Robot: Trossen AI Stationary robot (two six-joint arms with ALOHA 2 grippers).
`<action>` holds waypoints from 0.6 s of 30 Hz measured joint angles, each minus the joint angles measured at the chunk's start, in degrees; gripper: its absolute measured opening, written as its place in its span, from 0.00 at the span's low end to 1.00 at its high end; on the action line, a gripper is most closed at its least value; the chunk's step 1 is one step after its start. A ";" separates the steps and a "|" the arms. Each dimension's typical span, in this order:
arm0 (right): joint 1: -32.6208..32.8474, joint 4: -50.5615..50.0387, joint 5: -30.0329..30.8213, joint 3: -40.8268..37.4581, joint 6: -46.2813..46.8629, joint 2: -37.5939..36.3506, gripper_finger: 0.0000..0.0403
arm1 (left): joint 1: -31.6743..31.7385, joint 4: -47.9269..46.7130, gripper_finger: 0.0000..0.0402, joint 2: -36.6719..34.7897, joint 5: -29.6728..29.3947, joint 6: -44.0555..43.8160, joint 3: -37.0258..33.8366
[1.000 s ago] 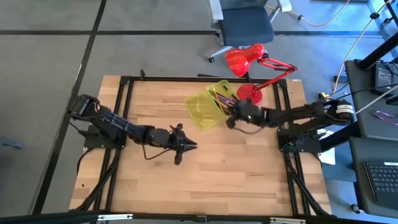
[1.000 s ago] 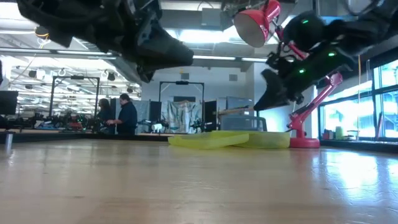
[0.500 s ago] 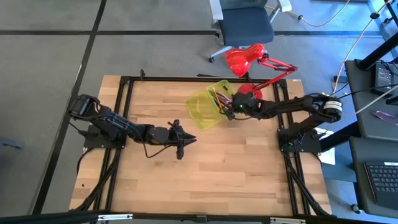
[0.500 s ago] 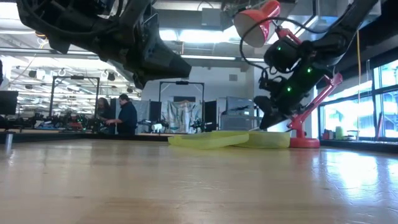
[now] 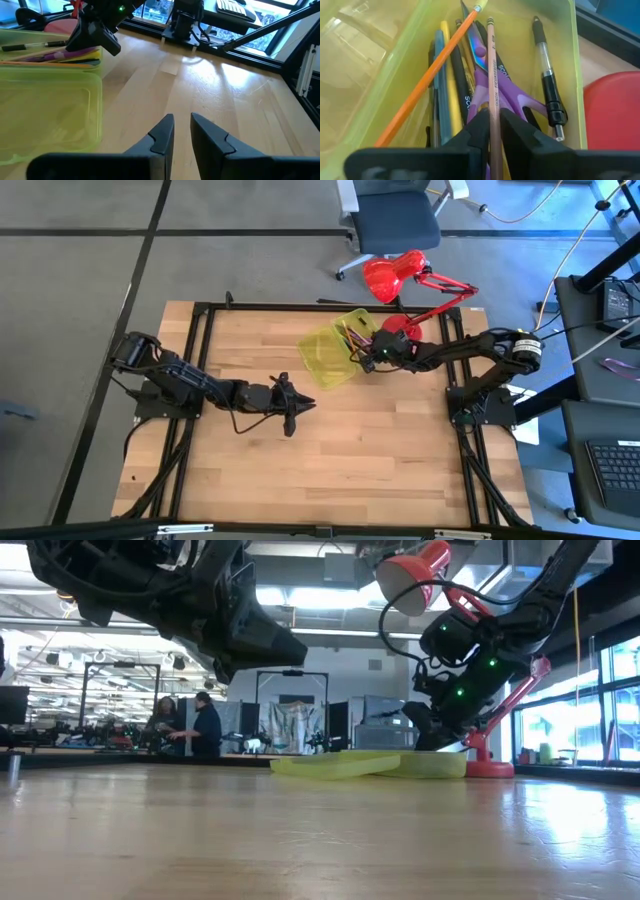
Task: Pick & place school supplies into a supply box
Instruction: Put the pink pencil into the yellow supply box, then close the yellow supply box
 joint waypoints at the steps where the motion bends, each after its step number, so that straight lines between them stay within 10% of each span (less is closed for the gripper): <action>1: 0.00 0.01 -0.02 0.00 0.00 0.00 0.14 | 0.00 -0.02 0.14 0.00 0.00 0.00 0.00; 18: 0.04 2.50 -4.27 0.00 -1.88 0.00 0.26 | 0.00 -17.64 0.06 1.25 -8.48 -21.41 0.02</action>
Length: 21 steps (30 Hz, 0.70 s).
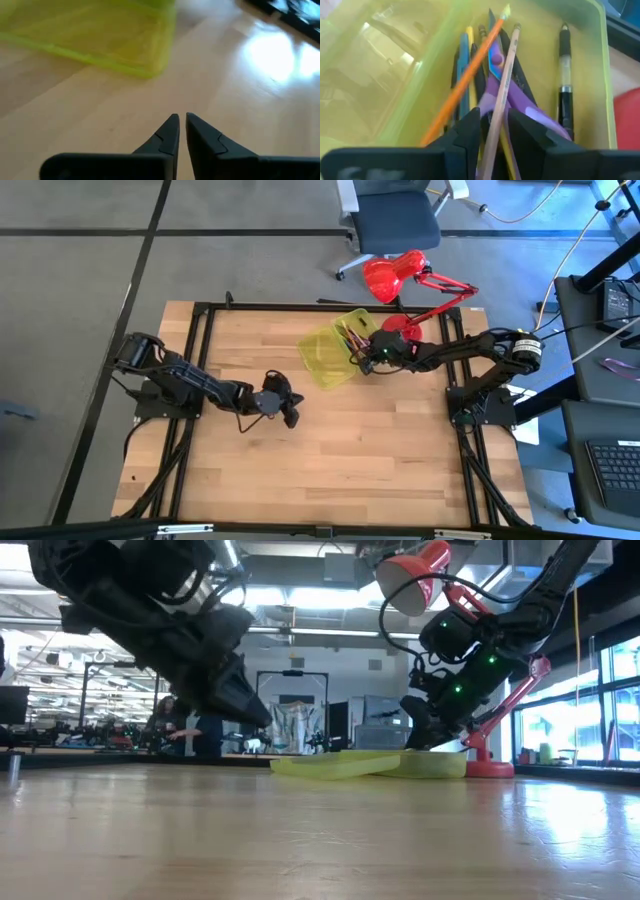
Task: Pick & place school supplies into a supply box
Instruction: Close the yellow supply box
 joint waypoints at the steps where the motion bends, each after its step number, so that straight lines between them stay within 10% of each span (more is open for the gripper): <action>1: -0.01 0.41 0.01 0.00 -0.06 0.00 0.26 | 0.05 0.24 0.06 0.65 -1.29 -1.30 0.00; 11: -0.04 3.21 -2.70 0.05 -4.13 0.00 0.26 | 4.72 9.31 0.01 10.36 2.09 -6.39 0.06; 21: -0.04 3.53 -12.78 0.31 -12.82 -0.02 0.26 | 11.37 16.22 0.00 20.53 10.30 6.37 4.63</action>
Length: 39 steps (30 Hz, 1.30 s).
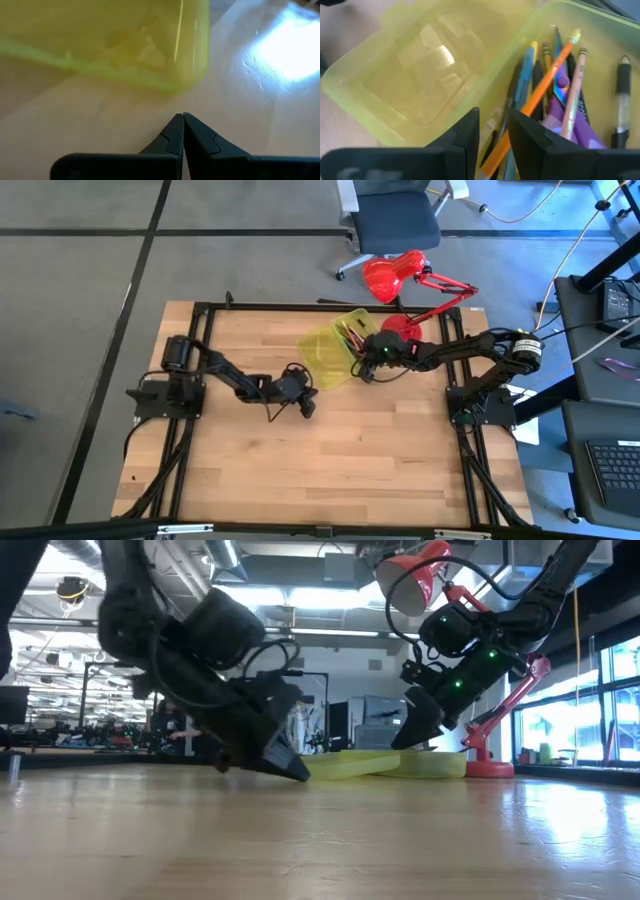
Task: Pick & place school supplies into a supply box
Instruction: Close the yellow supply box
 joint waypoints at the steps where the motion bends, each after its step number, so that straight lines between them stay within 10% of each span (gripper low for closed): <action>1: 0.02 0.02 -0.42 0.00 -0.42 0.00 0.26 | 0.47 0.00 0.00 0.54 0.15 0.84 0.62; 21: 0.17 0.03 -3.42 0.00 -10.19 -0.07 0.26 | 3.34 -1.83 0.01 2.00 2.09 9.22 4.47; 39: 15.75 -5.55 6.28 -0.02 -45.54 -1.70 0.26 | 3.40 -1.66 0.00 2.02 0.63 9.25 4.49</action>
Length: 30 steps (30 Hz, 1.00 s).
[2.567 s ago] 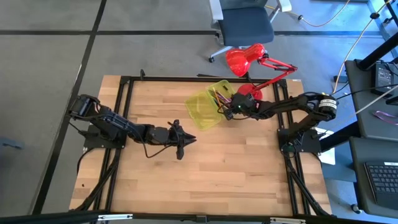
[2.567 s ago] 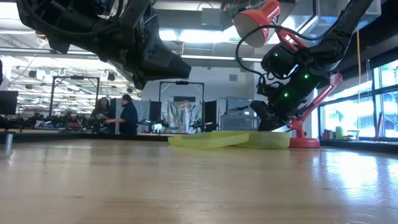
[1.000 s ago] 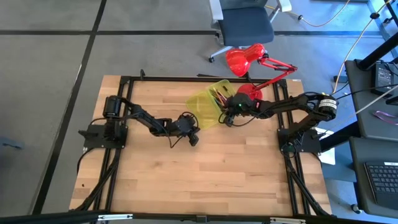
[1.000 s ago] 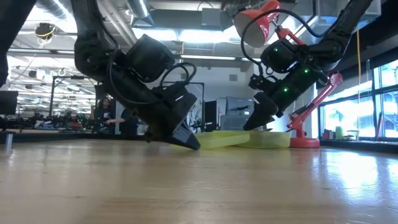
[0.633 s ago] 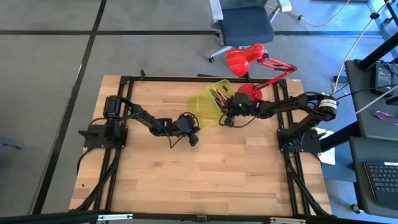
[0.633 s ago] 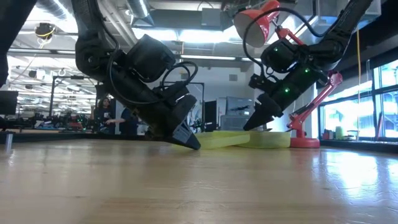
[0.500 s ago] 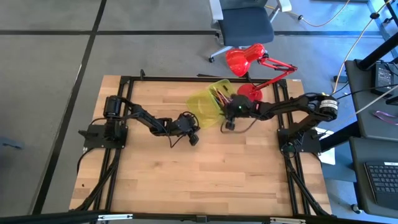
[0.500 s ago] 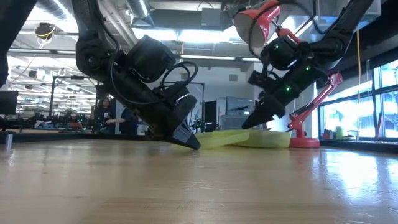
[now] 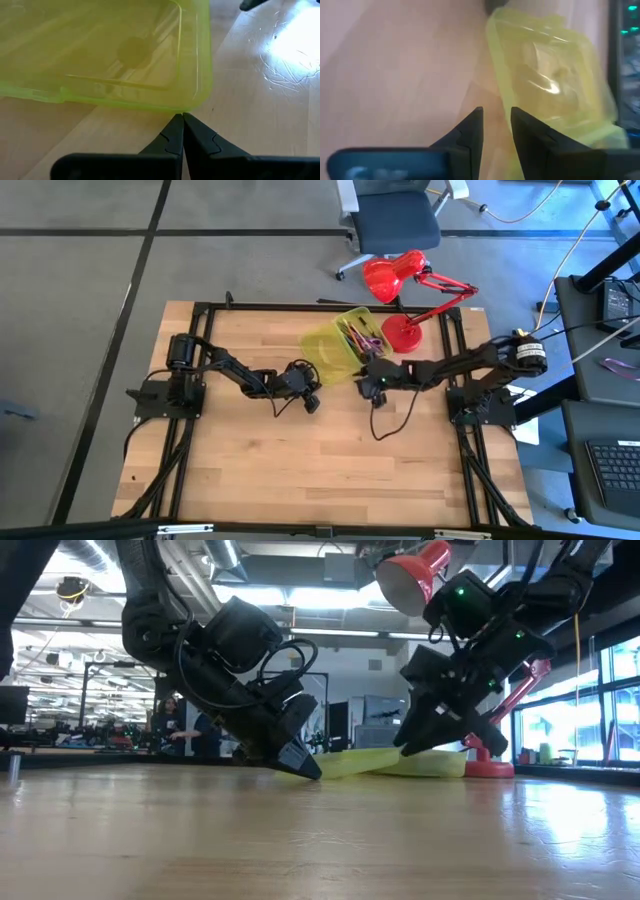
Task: Pick & place school supplies into a supply box
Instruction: Close the yellow supply box
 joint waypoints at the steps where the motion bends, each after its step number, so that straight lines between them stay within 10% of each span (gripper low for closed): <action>1: 0.88 -0.05 2.11 0.00 -0.18 0.00 0.26 | 0.00 0.00 0.00 0.00 0.00 0.00 0.00; 16: 5.01 1.17 6.86 -0.04 36.72 1.92 0.26 | -0.04 0.20 0.00 0.00 0.05 0.61 0.02; 30: 4.99 13.71 16.19 0.17 47.34 15.50 0.26 | -0.22 0.39 0.00 -0.02 0.59 0.39 0.04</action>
